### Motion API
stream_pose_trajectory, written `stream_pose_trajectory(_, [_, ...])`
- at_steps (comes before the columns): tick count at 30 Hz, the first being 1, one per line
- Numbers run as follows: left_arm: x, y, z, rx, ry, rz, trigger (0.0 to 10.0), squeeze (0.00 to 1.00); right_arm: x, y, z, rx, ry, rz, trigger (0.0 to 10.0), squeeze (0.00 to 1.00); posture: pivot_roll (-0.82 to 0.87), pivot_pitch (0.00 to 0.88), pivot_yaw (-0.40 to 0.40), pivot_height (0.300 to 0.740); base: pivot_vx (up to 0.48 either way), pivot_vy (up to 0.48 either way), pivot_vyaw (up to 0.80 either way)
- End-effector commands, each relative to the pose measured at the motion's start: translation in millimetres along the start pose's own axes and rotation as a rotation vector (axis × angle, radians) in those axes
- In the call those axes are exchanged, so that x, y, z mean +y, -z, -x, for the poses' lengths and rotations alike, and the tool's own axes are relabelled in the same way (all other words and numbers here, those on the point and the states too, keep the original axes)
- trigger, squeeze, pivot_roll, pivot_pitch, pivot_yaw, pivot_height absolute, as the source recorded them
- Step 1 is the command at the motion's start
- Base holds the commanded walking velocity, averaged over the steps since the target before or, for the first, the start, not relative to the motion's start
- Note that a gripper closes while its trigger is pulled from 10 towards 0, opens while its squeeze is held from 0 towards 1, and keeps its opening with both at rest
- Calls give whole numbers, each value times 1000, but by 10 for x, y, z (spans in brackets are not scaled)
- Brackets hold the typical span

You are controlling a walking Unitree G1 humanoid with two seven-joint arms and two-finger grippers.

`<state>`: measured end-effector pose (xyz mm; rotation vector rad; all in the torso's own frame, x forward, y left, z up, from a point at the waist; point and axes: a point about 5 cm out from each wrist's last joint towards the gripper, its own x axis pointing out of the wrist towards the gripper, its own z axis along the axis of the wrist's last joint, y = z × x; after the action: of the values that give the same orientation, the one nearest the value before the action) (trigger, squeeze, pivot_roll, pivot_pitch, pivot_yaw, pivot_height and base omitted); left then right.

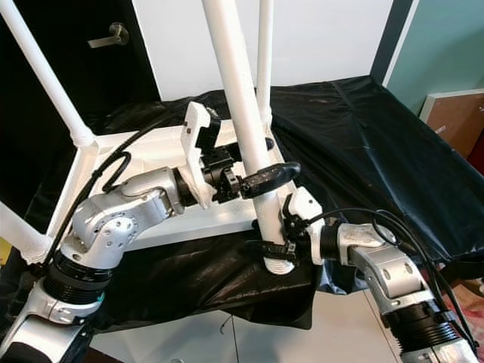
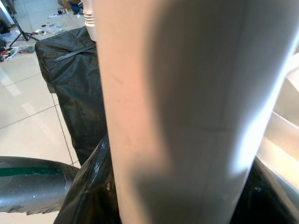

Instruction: Building children table

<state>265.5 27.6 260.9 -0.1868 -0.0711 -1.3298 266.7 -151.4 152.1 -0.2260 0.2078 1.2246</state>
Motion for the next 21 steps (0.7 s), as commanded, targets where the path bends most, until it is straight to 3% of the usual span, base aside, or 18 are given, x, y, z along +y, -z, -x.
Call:
stream_pose_trajectory(1, [-203, -22, 42, 1, 369, -3, 0, 0, 32, -28, -9, -8, -24, 4, 10000, 0, -151, 2, 33, 740, 0, 0, 0])
stream_pose_trajectory(18, [-174, -63, 59, 18, 343, 1, 0, 0, -15, -93, 11, -32, 10, -4, 10000, 0, -152, 7, 31, 740, 0, 0, 0])
stream_pose_trajectory(19, [-168, -56, 53, 32, 333, -18, 8275, 0, -24, -104, 11, -43, 20, -6, 10000, 1000, -151, 7, 32, 740, 0, 0, 0])
stream_pose_trajectory(20, [-168, -56, 53, 32, 333, -18, 8275, 0, -24, -104, 11, -43, 20, -6, 10000, 1000, -151, 7, 32, 740, 0, 0, 0])
stream_pose_trajectory(21, [-167, -58, 49, 38, 329, -26, 10000, 0, -28, -114, 11, -52, 23, -13, 10000, 1000, -152, 7, 31, 740, 0, 0, 0])
